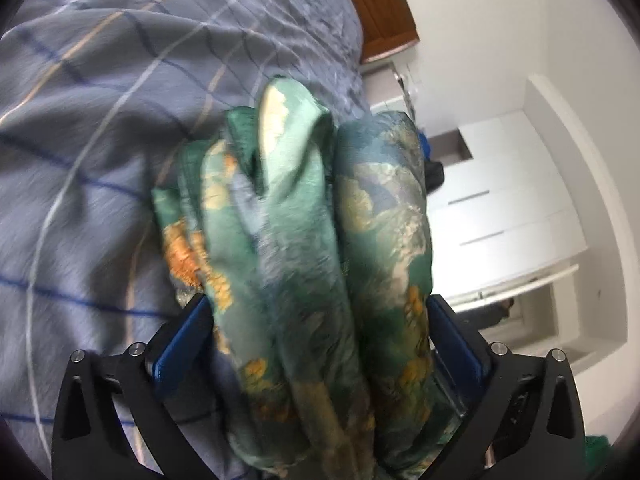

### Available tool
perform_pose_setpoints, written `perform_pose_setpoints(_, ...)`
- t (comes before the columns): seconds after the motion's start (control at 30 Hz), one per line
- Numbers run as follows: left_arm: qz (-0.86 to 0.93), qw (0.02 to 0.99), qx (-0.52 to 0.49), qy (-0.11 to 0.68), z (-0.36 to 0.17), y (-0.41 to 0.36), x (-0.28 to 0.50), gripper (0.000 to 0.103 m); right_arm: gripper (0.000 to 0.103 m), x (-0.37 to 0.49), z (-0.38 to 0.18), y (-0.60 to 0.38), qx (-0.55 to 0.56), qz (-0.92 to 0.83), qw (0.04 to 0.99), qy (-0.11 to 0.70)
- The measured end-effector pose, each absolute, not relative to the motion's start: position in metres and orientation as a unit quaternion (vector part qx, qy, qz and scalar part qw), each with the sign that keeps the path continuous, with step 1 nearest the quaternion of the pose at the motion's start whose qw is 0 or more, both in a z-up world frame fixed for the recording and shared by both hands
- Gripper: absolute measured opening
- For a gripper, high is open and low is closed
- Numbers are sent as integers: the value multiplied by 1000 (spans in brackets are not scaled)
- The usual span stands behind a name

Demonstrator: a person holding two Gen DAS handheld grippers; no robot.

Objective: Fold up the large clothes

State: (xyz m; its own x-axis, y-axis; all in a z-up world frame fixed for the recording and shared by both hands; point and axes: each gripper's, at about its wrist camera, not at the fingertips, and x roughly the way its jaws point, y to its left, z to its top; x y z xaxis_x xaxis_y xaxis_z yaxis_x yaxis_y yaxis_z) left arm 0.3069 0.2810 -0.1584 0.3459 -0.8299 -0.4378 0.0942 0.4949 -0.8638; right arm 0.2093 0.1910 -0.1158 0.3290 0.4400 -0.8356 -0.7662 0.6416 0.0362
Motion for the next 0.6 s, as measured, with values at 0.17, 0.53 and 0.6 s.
perform_pose_setpoints(0.17,-275,745,-254,552,-146,230,336,103,103,203,-122,197,-213,359,801,429)
perform_pose_setpoints(0.53,-260,744,-277,550,-150,244,333,79,102,273,-73,-26,182,282,831,443)
perform_pose_setpoints(0.6,-260,744,-277,549,-154,248,326,79,102,303,-101,-54,203,275,810,477)
